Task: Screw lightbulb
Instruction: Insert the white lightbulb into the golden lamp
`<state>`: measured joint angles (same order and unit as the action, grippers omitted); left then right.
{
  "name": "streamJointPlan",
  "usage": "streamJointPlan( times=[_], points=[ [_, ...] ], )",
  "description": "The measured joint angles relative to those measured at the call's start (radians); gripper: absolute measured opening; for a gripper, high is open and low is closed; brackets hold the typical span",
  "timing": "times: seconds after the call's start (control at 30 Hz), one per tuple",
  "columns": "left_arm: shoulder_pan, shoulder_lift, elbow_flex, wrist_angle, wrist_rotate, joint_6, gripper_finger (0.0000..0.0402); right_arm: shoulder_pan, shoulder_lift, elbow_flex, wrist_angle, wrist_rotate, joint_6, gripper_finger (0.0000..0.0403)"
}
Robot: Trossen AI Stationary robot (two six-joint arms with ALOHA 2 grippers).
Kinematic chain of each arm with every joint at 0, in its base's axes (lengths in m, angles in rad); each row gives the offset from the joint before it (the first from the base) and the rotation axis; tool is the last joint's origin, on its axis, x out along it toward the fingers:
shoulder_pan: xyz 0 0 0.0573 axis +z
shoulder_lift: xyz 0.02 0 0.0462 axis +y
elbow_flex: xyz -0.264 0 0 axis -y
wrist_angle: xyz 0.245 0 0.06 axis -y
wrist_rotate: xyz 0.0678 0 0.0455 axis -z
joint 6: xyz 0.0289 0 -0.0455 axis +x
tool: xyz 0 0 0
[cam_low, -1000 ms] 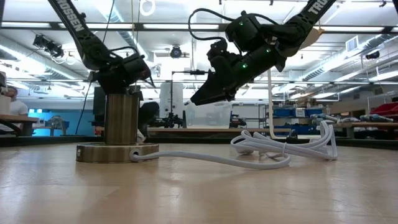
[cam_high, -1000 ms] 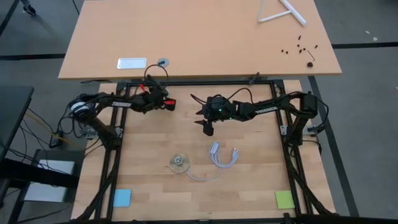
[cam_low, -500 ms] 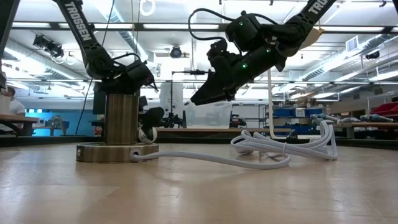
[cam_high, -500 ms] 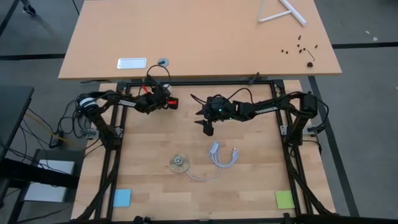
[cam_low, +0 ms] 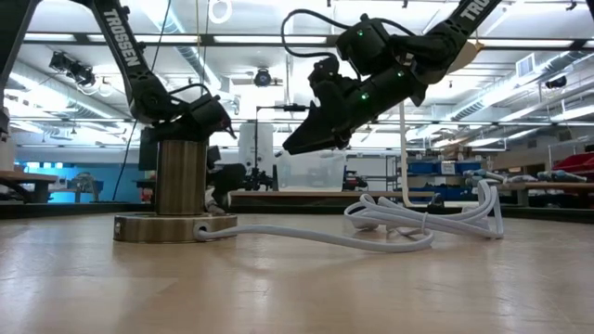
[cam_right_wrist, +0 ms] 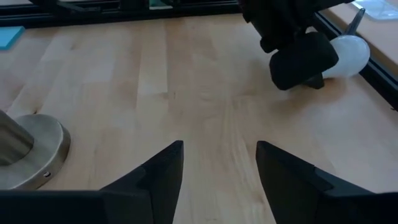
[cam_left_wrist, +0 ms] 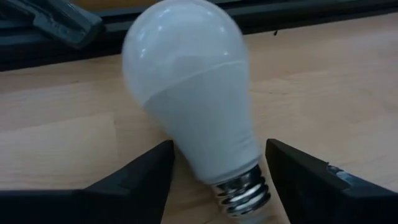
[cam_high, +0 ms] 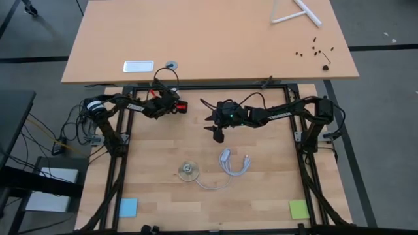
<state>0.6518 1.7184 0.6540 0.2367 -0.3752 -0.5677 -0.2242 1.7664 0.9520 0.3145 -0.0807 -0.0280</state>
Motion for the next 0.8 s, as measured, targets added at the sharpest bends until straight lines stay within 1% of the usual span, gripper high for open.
streamJointPlan(
  times=[0.1, 0.27, 0.33, 0.4, 0.47, 0.63, 0.73, 0.8],
  points=[
    [0.001, 0.0, 0.0, -0.004, -0.002, 0.022, 0.0229, 0.006, 0.0, 0.0, 0.0, 0.0, 0.0, 0.0207],
    [-0.013, -0.007, 0.0, -0.008, 0.004, 0.087, 0.0154, 0.008, 0.0, 0.0, 0.002, 0.0, 0.0, 0.0204],
    [-0.031, -0.024, -0.001, -0.015, 0.035, 0.119, 0.0127, 0.008, 0.0, 0.0, 0.004, 0.0, 0.0, 0.0204],
    [-0.048, -0.048, -0.002, -0.015, 0.064, 0.137, 0.0122, 0.007, -0.003, 0.0, 0.003, 0.0, 0.0, 0.0206],
    [-0.068, -0.08, -0.002, -0.032, 0.077, 0.152, 0.0102, 0.005, -0.01, 0.0, 0.002, 0.0, -0.001, 0.0209],
    [-0.141, -0.169, -0.002, -0.053, 0.096, 0.24, 0.0106, 0.001, -0.053, 0.0, -0.01, 0.006, -0.012, 0.0213],
    [-0.194, -0.222, -0.002, -0.063, 0.094, 0.309, 0.011, 0.001, -0.084, 0.0, -0.024, 0.054, -0.036, 0.0208],
    [-0.232, -0.255, -0.002, -0.06, 0.088, 0.345, 0.0109, 0.0, -0.113, 0.0, -0.064, 0.059, -0.029, 0.0202]
  ],
)
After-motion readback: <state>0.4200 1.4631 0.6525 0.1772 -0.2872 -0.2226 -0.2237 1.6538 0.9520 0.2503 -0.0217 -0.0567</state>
